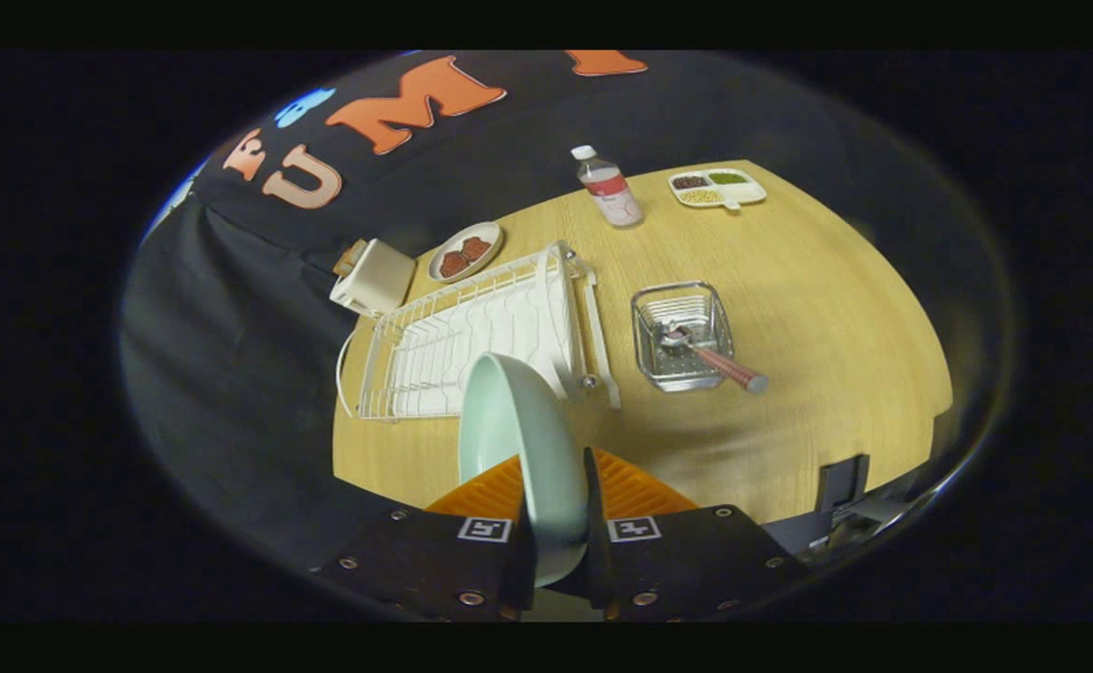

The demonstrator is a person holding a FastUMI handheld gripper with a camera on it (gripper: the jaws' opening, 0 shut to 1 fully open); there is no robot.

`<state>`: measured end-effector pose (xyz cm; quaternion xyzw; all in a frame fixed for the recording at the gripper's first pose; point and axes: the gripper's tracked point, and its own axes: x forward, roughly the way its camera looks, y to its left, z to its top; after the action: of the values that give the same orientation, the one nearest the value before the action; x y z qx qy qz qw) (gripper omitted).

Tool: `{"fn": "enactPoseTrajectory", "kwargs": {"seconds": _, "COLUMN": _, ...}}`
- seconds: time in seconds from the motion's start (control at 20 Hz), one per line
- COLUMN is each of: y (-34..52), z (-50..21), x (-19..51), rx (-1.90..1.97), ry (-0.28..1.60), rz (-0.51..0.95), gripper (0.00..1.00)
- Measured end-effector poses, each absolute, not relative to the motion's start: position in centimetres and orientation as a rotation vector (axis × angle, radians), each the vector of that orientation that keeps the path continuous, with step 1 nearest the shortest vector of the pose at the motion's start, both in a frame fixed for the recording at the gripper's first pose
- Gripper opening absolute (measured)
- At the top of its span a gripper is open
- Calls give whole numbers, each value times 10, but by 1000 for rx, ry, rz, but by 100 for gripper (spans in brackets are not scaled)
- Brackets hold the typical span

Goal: Take the plate from the dish rack, then take the spoon from the basket and place it into the plate.

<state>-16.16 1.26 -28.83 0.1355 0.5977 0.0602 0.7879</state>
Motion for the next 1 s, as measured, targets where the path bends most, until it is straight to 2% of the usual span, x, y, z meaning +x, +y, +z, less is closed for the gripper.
{"fn": "enactPoseTrajectory", "kwargs": {"seconds": 0.6, "y": 22, "z": -360, "x": -196, "rx": 531, "ry": 1227, "rz": 145, "gripper": 23}}
{"fn": "enactPoseTrajectory", "kwargs": {"seconds": 1.0, "y": 30, "z": -401, "x": -208, "rx": 515, "ry": 1228, "rz": 133, "gripper": 23}}
